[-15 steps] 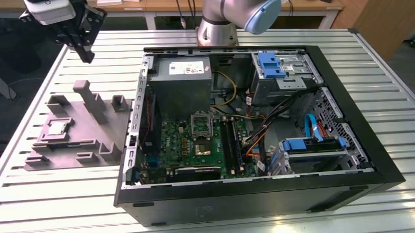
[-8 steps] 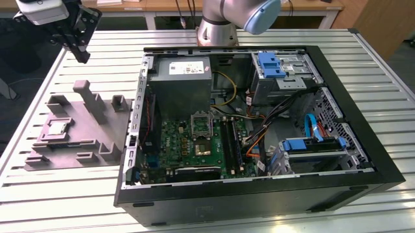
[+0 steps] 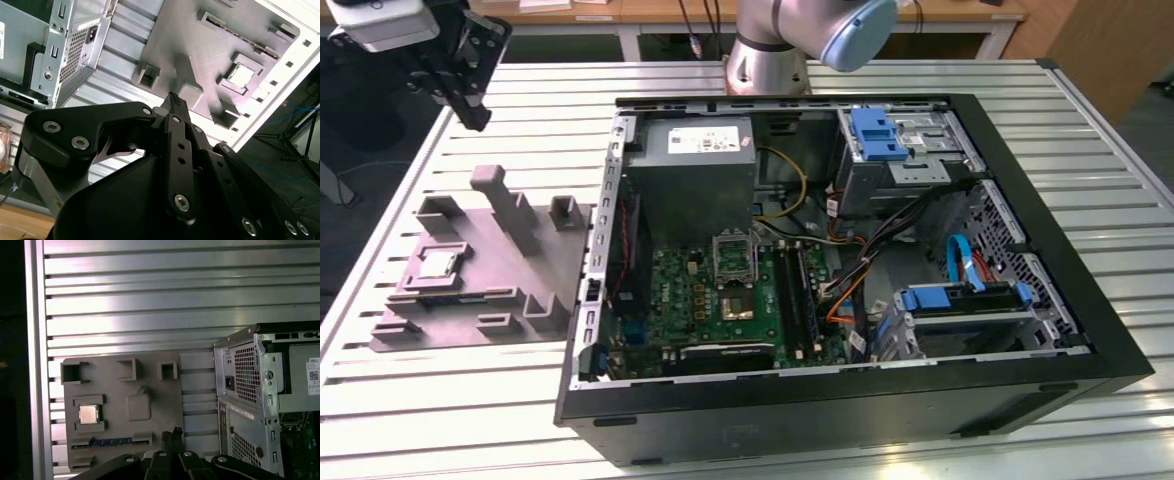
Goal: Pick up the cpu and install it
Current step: 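Reach for the cpu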
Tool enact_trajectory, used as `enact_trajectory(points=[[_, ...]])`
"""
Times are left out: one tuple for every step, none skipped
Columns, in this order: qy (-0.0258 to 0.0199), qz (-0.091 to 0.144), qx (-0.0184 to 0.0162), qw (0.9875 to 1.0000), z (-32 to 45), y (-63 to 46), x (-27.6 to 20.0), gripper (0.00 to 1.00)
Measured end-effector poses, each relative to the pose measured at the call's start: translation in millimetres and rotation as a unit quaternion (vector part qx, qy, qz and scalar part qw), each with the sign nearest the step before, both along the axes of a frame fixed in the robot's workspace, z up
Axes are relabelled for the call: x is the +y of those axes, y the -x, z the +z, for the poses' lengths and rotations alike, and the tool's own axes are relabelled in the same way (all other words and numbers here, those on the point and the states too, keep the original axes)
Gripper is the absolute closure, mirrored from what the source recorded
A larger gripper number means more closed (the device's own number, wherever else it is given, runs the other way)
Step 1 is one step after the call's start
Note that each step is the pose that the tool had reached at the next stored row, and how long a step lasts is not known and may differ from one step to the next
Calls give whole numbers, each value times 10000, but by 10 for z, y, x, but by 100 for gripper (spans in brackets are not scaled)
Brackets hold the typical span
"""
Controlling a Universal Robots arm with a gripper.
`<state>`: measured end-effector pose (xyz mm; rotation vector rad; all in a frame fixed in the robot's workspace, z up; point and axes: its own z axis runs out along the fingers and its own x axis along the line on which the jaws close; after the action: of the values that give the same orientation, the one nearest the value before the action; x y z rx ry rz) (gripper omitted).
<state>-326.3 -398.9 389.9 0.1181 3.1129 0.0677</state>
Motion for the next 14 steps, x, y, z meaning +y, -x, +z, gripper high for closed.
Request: enact_trajectory(points=[[0,0,0,10000,0,12,0,89],[0,0,0,10000,-1,23,0,89],[0,0,0,10000,-1,34,0,89],[0,0,0,10000,-1,44,0,89],[0,0,0,10000,-1,54,0,89],[0,0,0,10000,-2,62,0,89],[0,0,0,10000,-2,72,0,89],[0,0,0,10000,-2,82,0,89],[0,0,0,10000,-2,92,0,89],[0,0,-1,10000,-3,101,0,89],[0,0,0,10000,-3,111,0,89],[0,0,0,10000,-3,118,0,89],[0,0,0,10000,-3,125,0,89],[0,0,0,10000,-3,133,0,89]])
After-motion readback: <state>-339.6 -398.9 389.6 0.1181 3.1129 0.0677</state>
